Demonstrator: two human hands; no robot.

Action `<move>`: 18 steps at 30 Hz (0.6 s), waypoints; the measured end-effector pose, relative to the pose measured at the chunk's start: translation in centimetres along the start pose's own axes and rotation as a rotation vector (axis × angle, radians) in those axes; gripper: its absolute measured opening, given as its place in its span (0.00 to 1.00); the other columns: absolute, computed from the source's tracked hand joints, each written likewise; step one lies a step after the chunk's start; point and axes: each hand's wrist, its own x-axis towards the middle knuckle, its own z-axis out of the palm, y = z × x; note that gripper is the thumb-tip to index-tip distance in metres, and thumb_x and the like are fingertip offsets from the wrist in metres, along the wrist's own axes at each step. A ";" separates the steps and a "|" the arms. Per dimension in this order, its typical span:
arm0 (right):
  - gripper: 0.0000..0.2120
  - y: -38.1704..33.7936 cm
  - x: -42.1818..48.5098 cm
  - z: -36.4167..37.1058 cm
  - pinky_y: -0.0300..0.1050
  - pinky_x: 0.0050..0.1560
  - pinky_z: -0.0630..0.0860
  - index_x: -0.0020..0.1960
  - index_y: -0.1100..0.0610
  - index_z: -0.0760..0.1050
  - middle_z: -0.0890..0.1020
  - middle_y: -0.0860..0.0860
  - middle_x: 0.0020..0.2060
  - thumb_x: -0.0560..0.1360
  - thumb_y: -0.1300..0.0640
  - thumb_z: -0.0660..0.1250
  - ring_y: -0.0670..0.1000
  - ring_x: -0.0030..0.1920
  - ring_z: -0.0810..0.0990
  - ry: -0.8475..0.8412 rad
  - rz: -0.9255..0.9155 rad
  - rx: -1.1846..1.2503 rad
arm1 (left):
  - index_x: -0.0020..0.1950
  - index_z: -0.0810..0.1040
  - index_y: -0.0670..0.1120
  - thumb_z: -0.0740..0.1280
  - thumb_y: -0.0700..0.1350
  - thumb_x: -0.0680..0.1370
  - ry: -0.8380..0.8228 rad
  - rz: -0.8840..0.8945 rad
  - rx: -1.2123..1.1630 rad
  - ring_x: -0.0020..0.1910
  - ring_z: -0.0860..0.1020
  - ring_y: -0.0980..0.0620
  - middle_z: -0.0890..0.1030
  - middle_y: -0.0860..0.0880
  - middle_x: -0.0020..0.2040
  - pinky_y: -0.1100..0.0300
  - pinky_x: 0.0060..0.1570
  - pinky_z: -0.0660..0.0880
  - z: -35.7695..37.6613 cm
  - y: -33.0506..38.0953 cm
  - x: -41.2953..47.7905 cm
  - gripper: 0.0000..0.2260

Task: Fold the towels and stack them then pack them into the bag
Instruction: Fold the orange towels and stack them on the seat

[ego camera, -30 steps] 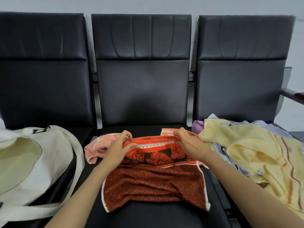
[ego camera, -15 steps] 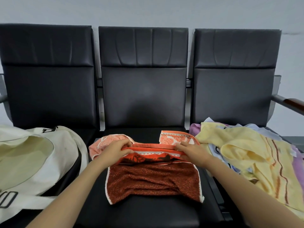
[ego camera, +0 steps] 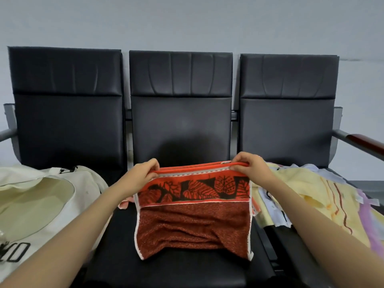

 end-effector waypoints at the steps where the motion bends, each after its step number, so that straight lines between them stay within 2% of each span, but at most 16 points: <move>1: 0.09 -0.5 0.2 -0.5 0.29 0.40 0.72 0.37 0.51 0.77 0.82 0.45 0.34 0.69 0.61 0.76 0.36 0.34 0.78 0.021 0.005 0.024 | 0.44 0.69 0.53 0.65 0.44 0.79 0.002 0.005 0.041 0.42 0.77 0.52 0.79 0.52 0.41 0.53 0.46 0.75 -0.9 0.2 0.1 0.07; 5: 0.12 -2.3 0.6 -2.7 0.40 0.41 0.75 0.38 0.54 0.75 0.83 0.49 0.35 0.66 0.61 0.78 0.45 0.36 0.80 0.037 0.058 0.145 | 0.46 0.69 0.50 0.66 0.47 0.79 0.011 0.002 0.128 0.42 0.77 0.51 0.79 0.52 0.41 0.53 0.44 0.73 -4.9 1.2 0.5 0.06; 8: 0.15 -4.3 1.0 -4.3 0.38 0.35 0.73 0.38 0.55 0.72 0.80 0.49 0.32 0.64 0.63 0.79 0.46 0.32 0.77 0.070 0.052 0.196 | 0.45 0.69 0.51 0.68 0.42 0.77 0.010 0.025 0.063 0.42 0.78 0.50 0.80 0.50 0.41 0.55 0.44 0.73 -7.9 2.3 0.8 0.08; 11: 0.14 -6.6 1.2 -6.0 0.42 0.38 0.76 0.41 0.55 0.74 0.81 0.52 0.35 0.64 0.64 0.79 0.48 0.34 0.78 0.107 0.037 0.247 | 0.51 0.71 0.47 0.71 0.40 0.75 0.045 -0.003 -0.027 0.45 0.80 0.52 0.82 0.49 0.45 0.59 0.47 0.74 -10.7 3.6 1.1 0.10; 13: 0.11 -8.0 1.4 -7.7 0.43 0.44 0.78 0.45 0.57 0.79 0.83 0.53 0.39 0.66 0.63 0.78 0.49 0.37 0.81 0.077 0.050 0.235 | 0.52 0.73 0.46 0.71 0.39 0.75 0.176 -0.041 -0.225 0.43 0.80 0.54 0.82 0.50 0.45 0.64 0.44 0.74 -11.8 4.9 1.4 0.10; 15: 0.10 -9.1 1.3 -9.6 0.41 0.47 0.78 0.48 0.59 0.82 0.84 0.53 0.41 0.67 0.61 0.77 0.48 0.40 0.81 -0.039 0.063 0.114 | 0.53 0.74 0.45 0.72 0.36 0.74 0.333 -0.099 -0.633 0.39 0.81 0.53 0.82 0.46 0.45 0.64 0.42 0.78 -12.3 6.2 1.3 0.11; 17: 0.07 -9.8 1.2 -11.0 0.39 0.49 0.75 0.46 0.58 0.83 0.85 0.52 0.40 0.69 0.61 0.76 0.47 0.41 0.81 -0.163 0.079 -0.044 | 0.56 0.76 0.39 0.71 0.34 0.73 0.359 -0.143 -0.990 0.38 0.83 0.50 0.82 0.41 0.46 0.59 0.43 0.82 -12.5 6.9 1.1 0.13; 18: 0.05 -10.0 1.1 -11.3 0.39 0.48 0.74 0.44 0.57 0.83 0.84 0.52 0.39 0.69 0.62 0.75 0.47 0.40 0.80 -0.191 0.083 -0.091 | 0.56 0.76 0.37 0.71 0.34 0.73 0.322 -0.161 -1.084 0.38 0.83 0.49 0.82 0.40 0.46 0.57 0.43 0.82 -12.4 7.1 1.0 0.13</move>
